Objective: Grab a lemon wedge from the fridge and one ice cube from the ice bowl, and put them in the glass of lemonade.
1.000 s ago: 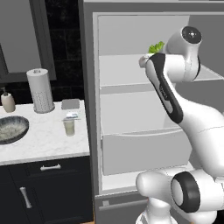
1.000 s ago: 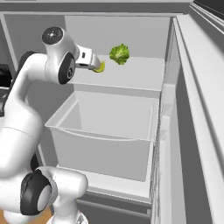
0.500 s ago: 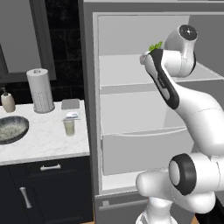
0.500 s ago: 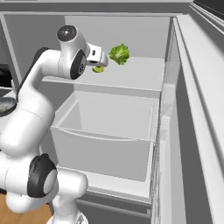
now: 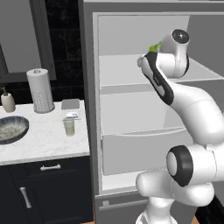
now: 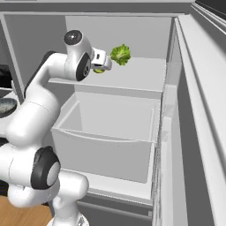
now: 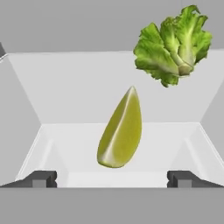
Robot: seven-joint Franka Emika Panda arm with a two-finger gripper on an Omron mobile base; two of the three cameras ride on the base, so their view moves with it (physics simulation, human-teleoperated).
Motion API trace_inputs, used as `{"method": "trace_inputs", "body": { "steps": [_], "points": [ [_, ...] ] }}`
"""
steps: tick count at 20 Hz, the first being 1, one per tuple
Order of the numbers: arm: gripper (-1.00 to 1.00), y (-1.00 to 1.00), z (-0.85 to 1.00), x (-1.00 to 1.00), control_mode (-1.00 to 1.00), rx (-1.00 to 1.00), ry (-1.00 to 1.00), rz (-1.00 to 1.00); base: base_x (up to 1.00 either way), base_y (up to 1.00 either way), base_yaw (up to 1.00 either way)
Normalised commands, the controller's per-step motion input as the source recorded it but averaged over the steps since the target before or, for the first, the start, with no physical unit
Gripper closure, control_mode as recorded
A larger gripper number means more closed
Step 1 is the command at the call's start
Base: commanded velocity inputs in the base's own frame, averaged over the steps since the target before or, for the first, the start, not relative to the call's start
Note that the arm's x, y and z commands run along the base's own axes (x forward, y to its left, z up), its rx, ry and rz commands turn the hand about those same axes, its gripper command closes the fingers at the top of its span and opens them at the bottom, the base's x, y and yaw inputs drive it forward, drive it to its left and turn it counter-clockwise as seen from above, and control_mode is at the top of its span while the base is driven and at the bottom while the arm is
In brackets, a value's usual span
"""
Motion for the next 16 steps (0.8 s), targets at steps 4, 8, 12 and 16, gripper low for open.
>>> {"method": "trace_inputs", "body": {
  "steps": [4, 8, 12, 16],
  "points": [
    [-1.0, 0.0, 0.0, 0.41, -1.0, 0.0, 0.08, -0.12, 0.0, 0.0, 0.0],
    [-1.0, 0.0, 0.0, 0.34, -1.0, 0.0, 0.0, -0.1, 0.0, 0.0, 0.0],
    [-1.0, -0.03, 0.0, 0.18, -1.0, 0.0, 0.0, -0.01, 0.0, 0.0, 0.0],
    [-1.0, -0.15, 0.0, 0.02, -1.0, 0.0, 0.02, 0.0, 0.0, 0.0, 0.0]
  ]
}}
